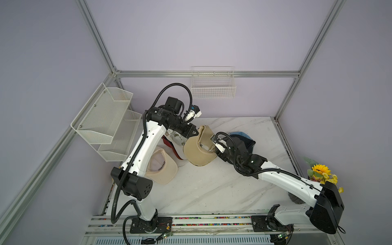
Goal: Open the adjustable buckle of the baseball cap
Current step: Pick up the baseball cap.
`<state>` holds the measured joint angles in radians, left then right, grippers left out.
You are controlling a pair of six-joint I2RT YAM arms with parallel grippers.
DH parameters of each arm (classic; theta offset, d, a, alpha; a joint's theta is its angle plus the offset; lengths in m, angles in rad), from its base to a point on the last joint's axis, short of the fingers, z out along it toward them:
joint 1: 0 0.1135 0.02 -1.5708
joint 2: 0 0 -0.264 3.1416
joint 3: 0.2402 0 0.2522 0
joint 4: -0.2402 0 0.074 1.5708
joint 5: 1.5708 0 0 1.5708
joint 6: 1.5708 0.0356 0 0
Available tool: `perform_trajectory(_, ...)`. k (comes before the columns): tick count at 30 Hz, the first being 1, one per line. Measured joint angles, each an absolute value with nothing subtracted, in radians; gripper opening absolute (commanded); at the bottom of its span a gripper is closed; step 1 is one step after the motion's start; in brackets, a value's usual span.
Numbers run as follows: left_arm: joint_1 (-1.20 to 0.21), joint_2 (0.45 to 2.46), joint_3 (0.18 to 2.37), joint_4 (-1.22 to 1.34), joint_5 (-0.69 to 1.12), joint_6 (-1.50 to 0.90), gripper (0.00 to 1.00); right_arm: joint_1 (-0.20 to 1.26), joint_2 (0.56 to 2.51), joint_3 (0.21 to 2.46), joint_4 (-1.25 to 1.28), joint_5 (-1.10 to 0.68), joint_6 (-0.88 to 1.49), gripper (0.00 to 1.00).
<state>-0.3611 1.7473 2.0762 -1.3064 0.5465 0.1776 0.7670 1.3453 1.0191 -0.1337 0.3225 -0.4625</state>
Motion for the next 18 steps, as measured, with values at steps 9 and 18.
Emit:
perform_trajectory(9, -0.361, 1.658, 1.995, -1.279, 0.563, 0.180, 0.00, 0.771, 1.338, 0.998, -0.062, 0.321, -0.452, 0.00)
perform_trajectory(18, -0.361, 1.599, 1.909, -1.196, 0.555, 0.175, 0.28, 0.775, 1.179, 0.927, 0.076, 0.324, -0.442, 0.00)
